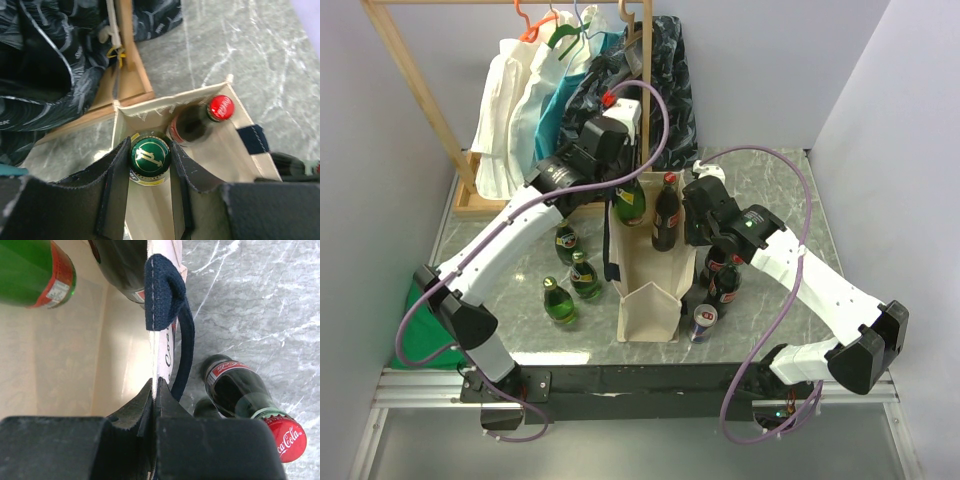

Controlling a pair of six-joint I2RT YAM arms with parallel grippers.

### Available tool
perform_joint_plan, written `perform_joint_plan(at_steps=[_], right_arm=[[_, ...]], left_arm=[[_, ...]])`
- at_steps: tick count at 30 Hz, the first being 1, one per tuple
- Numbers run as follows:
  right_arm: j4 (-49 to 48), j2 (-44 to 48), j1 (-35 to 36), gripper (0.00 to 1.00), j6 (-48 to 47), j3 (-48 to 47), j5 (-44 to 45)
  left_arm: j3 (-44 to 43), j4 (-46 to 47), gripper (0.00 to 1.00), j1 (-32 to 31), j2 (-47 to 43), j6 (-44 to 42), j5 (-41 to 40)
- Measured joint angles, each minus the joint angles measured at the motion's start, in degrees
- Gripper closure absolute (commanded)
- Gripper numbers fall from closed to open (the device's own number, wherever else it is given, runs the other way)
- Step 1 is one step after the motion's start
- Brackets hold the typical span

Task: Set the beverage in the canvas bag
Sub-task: Place the drink in the canvas bag.

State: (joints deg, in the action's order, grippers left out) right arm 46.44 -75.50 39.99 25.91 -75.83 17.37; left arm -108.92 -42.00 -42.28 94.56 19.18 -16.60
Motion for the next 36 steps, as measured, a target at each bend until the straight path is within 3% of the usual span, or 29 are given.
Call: perform_joint_plan(at_steps=[8,36], right_arm=[[0.0,0.0,0.0,1.0,0.0,0.0,0.2],[0.0,0.0,0.0,1.0,0.2,0.0,0.2]], left_arm=[[1.3,0.9,0.99,-0.9,2.0,0.0,-3.4],[13.4,11.1,0.99,-1.1,3.3,1.7,-0.7]])
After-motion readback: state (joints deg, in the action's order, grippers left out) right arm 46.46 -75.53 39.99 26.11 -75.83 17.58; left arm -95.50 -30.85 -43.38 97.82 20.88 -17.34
